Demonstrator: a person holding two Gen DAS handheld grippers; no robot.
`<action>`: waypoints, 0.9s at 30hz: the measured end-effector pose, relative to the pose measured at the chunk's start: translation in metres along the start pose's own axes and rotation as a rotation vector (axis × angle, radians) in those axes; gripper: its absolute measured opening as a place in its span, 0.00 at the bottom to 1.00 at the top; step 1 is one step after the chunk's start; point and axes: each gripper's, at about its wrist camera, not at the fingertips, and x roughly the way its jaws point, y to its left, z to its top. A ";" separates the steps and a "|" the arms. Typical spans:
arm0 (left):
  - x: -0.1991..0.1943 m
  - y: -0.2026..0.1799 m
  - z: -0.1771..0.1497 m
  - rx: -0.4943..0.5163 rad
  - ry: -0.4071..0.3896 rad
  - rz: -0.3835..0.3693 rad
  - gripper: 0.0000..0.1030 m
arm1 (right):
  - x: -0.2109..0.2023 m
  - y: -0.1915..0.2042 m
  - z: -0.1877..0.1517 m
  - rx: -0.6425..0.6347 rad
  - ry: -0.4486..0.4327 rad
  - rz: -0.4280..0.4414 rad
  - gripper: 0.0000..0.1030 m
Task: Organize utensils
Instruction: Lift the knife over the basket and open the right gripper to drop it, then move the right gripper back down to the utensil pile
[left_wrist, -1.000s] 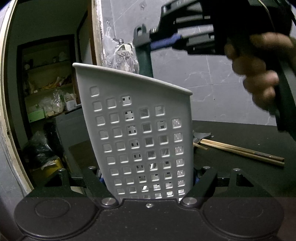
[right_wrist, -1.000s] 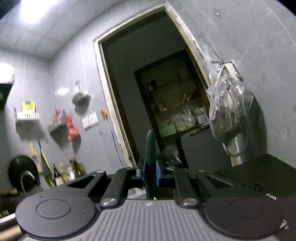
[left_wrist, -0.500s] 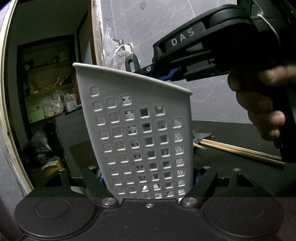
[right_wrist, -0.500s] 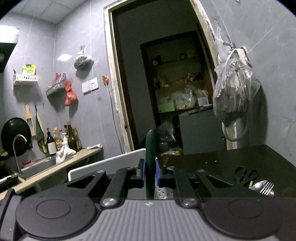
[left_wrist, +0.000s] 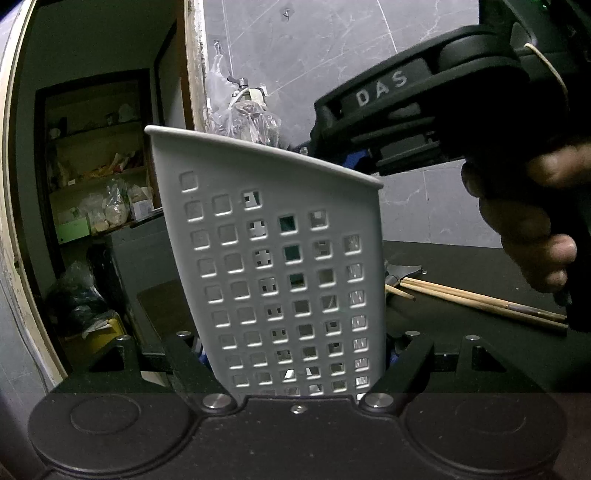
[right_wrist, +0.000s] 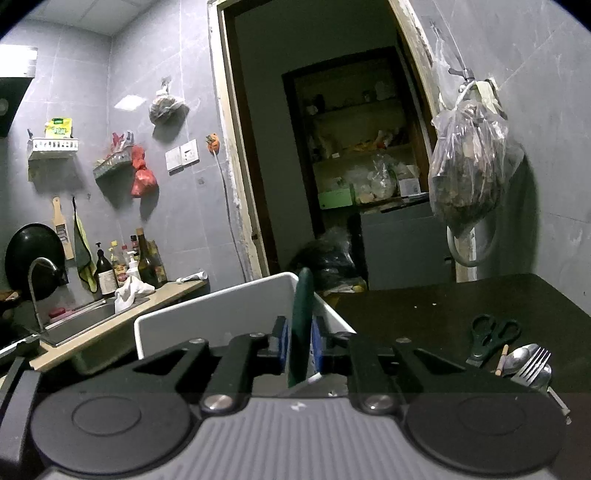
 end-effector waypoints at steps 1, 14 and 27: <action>-0.001 0.000 0.000 0.000 0.000 0.000 0.76 | -0.001 0.000 0.002 -0.001 -0.004 0.003 0.20; -0.001 0.000 0.000 -0.005 -0.001 -0.002 0.76 | -0.040 -0.025 0.028 0.033 -0.175 -0.063 0.77; -0.002 0.001 -0.001 -0.004 -0.001 -0.002 0.76 | -0.043 -0.078 0.012 0.197 -0.094 -0.259 1.00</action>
